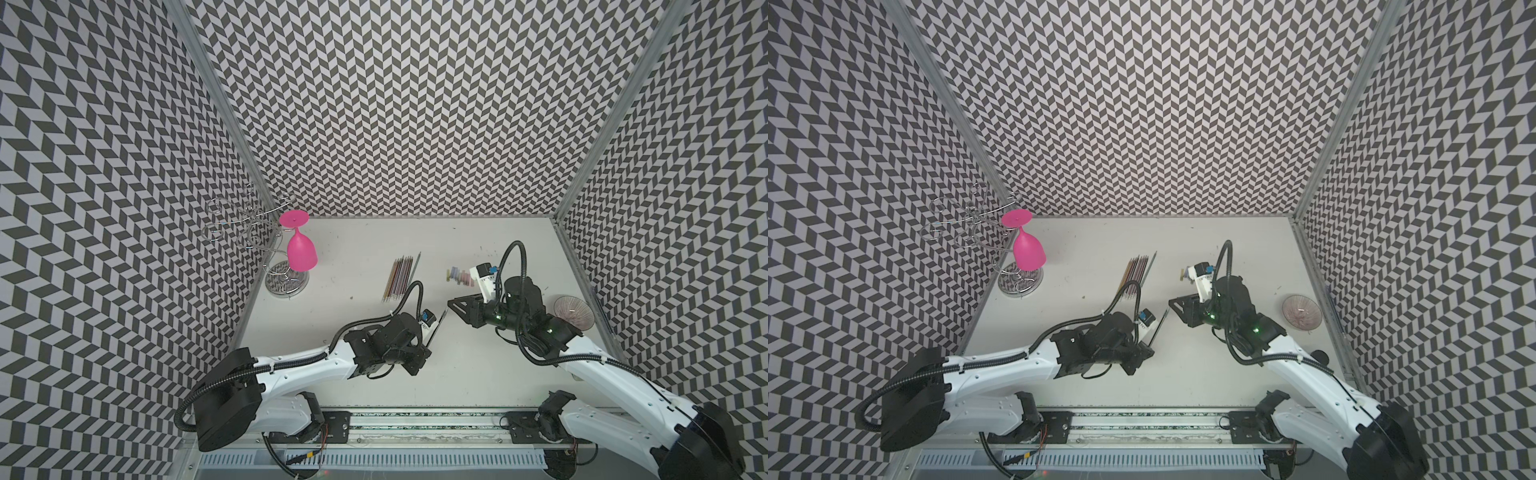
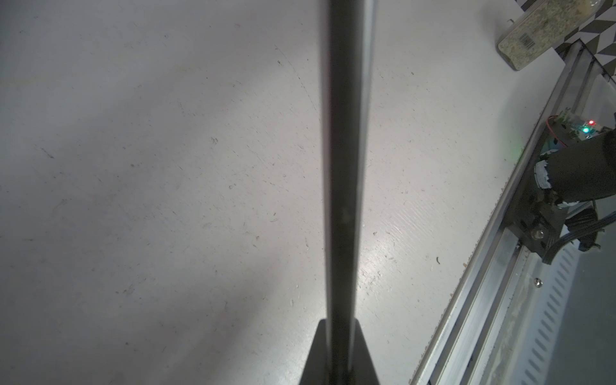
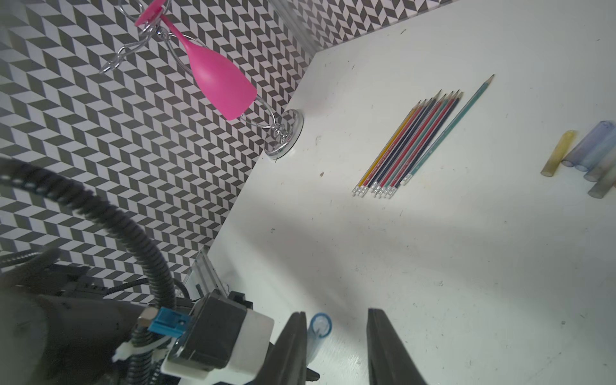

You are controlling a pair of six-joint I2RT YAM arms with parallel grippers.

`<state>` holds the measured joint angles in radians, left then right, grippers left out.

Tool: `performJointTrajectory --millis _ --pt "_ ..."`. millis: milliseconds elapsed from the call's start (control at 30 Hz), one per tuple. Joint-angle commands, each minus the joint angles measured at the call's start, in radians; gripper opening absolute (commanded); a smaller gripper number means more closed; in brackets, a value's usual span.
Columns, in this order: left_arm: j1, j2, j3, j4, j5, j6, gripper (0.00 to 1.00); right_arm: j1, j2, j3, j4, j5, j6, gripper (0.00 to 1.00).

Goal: Remove the protective cover of the pencils
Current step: Remove the protective sleeve from the pencil.

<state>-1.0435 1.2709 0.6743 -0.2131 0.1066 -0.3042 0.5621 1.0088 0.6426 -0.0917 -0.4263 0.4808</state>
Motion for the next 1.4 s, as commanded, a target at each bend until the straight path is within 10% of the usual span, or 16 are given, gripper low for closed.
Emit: performJointTrajectory --millis 0,533,1367 --pt "-0.005 -0.018 -0.004 0.006 -0.015 0.004 0.00 -0.005 0.013 -0.044 0.157 -0.105 0.070 0.33" --pt "-0.007 -0.021 -0.023 0.018 -0.016 -0.010 0.00 -0.016 0.110 -0.092 0.355 -0.204 0.230 0.05" --pt "-0.009 0.067 -0.064 0.046 -0.018 -0.023 0.00 -0.255 0.193 0.032 0.271 -0.319 0.125 0.02"
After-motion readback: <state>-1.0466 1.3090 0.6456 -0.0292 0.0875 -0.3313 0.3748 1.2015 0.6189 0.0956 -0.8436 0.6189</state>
